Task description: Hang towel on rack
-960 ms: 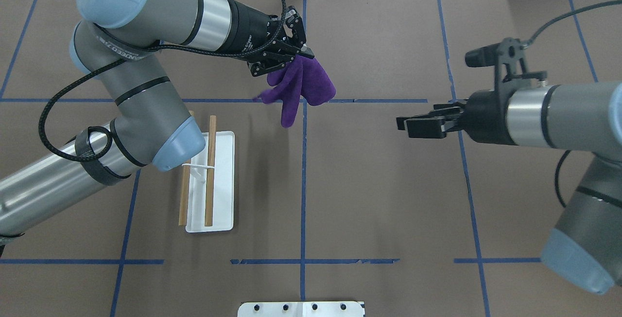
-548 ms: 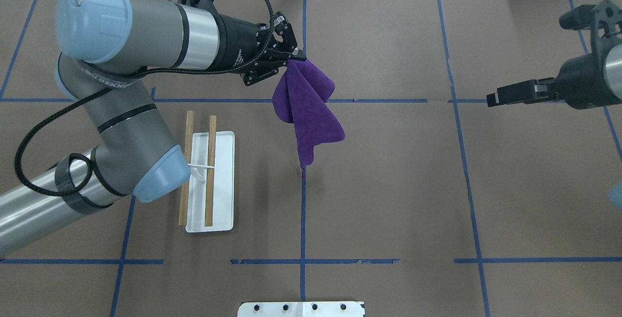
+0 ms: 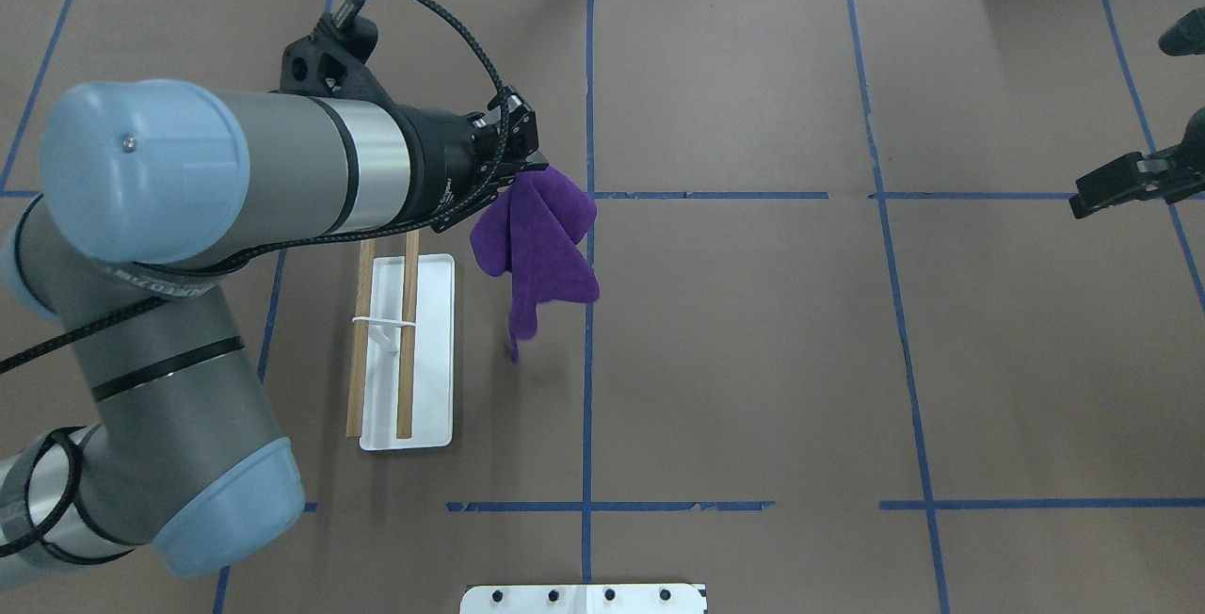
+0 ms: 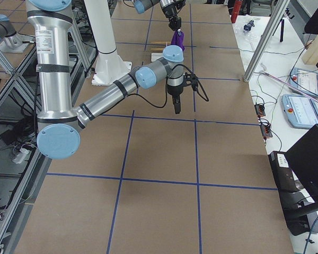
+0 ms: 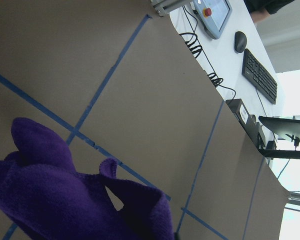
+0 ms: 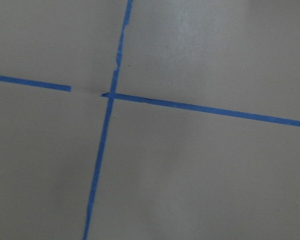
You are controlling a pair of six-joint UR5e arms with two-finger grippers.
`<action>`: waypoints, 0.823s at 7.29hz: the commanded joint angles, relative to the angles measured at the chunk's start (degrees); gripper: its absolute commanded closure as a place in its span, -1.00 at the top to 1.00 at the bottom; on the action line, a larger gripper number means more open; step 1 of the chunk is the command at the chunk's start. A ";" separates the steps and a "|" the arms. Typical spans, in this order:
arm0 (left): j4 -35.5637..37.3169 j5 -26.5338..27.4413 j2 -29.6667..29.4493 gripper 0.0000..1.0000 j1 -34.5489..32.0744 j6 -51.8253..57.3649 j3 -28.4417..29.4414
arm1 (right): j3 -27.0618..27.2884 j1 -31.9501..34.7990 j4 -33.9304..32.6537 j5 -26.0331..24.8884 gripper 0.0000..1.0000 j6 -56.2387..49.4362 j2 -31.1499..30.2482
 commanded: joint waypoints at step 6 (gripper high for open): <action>8.15 5.66 26.75 -1.00 0.98 0.63 -8.84 | -7.61 9.62 -7.31 0.43 1.00 -20.06 0.40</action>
